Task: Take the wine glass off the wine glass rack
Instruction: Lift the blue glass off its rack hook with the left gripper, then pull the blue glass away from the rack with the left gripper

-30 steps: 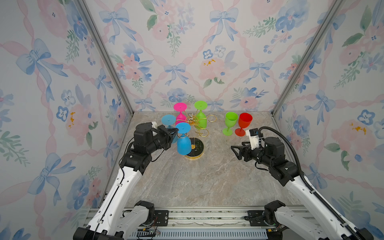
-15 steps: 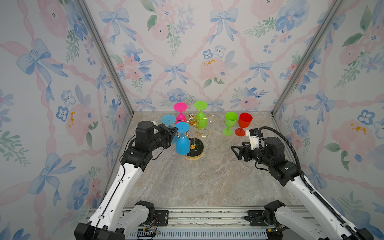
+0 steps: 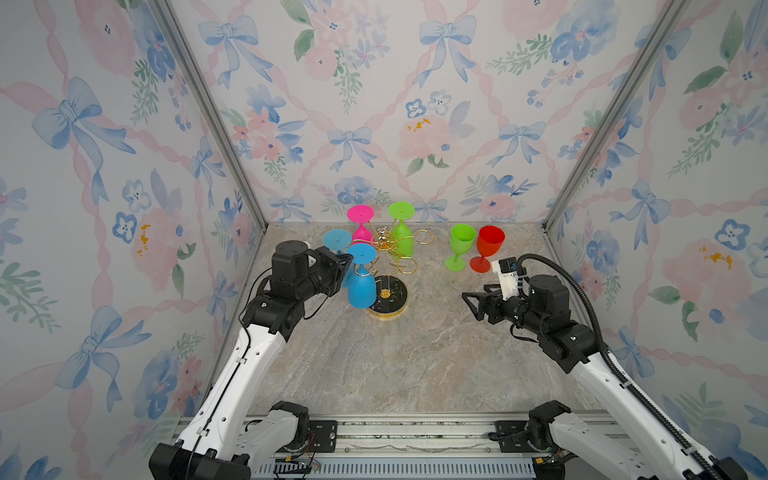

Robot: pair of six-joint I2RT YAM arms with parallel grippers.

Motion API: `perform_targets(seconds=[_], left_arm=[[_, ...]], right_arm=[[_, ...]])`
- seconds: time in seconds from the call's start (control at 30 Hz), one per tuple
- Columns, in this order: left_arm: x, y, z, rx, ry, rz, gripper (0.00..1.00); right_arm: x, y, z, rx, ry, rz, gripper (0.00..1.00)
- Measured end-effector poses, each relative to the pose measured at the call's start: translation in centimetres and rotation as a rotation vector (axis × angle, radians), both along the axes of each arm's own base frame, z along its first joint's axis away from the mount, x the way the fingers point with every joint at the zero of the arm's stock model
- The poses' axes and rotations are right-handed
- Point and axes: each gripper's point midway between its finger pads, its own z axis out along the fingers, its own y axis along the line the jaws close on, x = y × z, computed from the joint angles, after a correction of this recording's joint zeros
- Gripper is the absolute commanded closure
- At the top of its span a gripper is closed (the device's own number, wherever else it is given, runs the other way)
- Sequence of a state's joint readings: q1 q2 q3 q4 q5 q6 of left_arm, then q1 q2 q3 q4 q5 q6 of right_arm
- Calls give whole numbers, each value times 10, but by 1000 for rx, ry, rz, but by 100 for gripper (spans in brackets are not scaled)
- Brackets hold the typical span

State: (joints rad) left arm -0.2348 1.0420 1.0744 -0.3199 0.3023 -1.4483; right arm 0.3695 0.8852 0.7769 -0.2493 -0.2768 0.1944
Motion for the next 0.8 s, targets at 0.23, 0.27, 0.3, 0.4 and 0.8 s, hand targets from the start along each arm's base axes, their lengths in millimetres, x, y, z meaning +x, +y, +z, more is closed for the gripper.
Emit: perform_targets(seconds=[0.23,0.27,0.3,0.4,0.8], left_arm=[[-6,11,5,5,-10,26,100],[-6,14,6,5,-13,33,100],[-7,17,8,4,-16,42,100],[-11,25,14,1,-33,63,100],[-38,52,6,-8,-50,117,100]], right_arm=[[0,0,1,1,-2,1,15],[0,0,1,1,-2,0,15],[0,0,1,1,-2,0,15],[0,0,1,1,-2,0,15],[0,0,1,4,1,-1,15]])
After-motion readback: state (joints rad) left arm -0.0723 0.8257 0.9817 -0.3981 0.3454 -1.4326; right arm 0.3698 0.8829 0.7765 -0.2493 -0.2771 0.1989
